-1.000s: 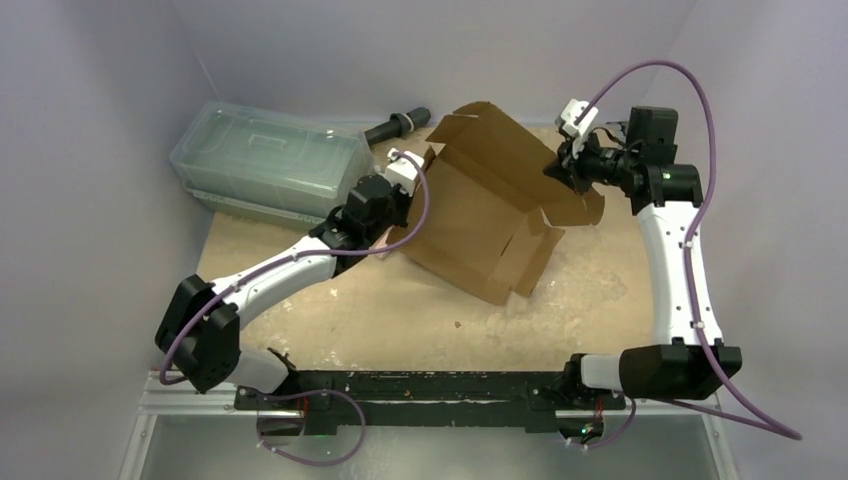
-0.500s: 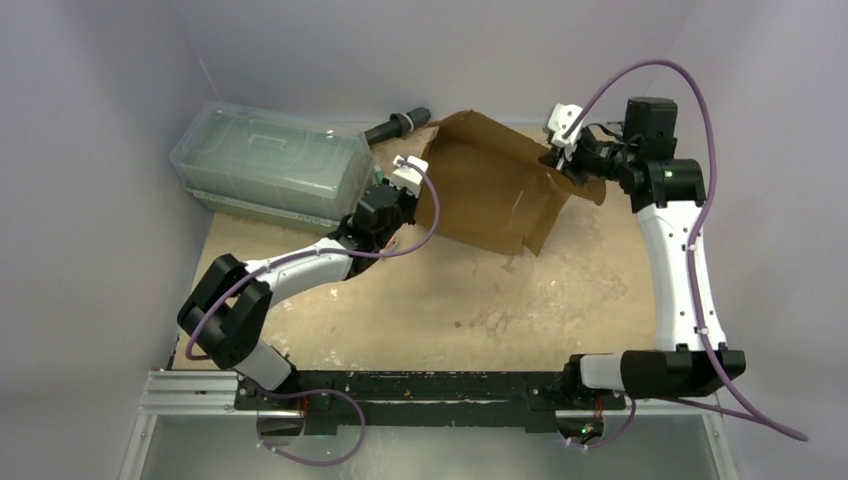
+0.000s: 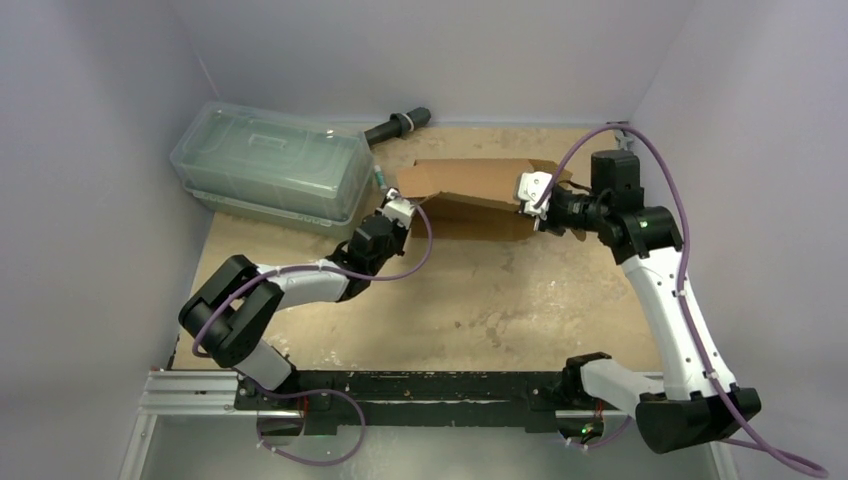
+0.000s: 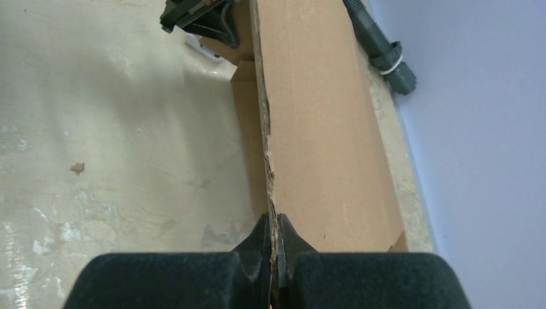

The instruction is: Fold the paper box

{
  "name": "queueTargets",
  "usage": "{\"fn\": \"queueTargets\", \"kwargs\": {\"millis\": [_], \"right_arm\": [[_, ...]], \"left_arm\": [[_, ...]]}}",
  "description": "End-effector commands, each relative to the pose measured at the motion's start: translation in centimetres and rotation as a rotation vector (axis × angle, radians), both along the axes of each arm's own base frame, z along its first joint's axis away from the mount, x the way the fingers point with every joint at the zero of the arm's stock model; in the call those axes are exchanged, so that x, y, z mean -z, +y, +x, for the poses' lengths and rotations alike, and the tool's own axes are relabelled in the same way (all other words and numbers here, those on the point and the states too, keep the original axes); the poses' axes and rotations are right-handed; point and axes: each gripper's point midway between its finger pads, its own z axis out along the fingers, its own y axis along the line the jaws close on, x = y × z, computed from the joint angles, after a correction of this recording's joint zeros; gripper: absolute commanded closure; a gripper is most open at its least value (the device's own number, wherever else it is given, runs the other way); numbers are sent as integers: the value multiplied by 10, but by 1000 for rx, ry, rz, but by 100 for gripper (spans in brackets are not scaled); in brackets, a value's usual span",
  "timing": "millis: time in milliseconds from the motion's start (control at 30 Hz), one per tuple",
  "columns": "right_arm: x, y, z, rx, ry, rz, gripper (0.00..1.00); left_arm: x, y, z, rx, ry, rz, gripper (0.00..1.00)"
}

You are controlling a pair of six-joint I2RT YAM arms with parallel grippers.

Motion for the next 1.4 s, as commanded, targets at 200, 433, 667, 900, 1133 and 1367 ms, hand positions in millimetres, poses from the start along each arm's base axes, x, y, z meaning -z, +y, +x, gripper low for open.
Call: {"fn": "queueTargets", "kwargs": {"millis": [200,433,667,900,1133,1367], "right_arm": [[16,5,-8,52,33,70,100],[27,-4,-5,134,48,61,100],[42,-6,-12,134,78,50,100],[48,-3,-27,65,95,30,100],[45,-1,-35,-19,94,-19,100],[39,0,-49,-155,99,-93,100]], "left_arm": [[27,-13,-28,51,79,-93,100],[38,-26,-40,99,152,-170,87],[46,-17,-59,78,222,-228,65],[19,7,-82,57,176,-317,54],[-38,71,-80,-121,-26,-426,30],[-69,77,-80,-42,-244,-383,30]]}}
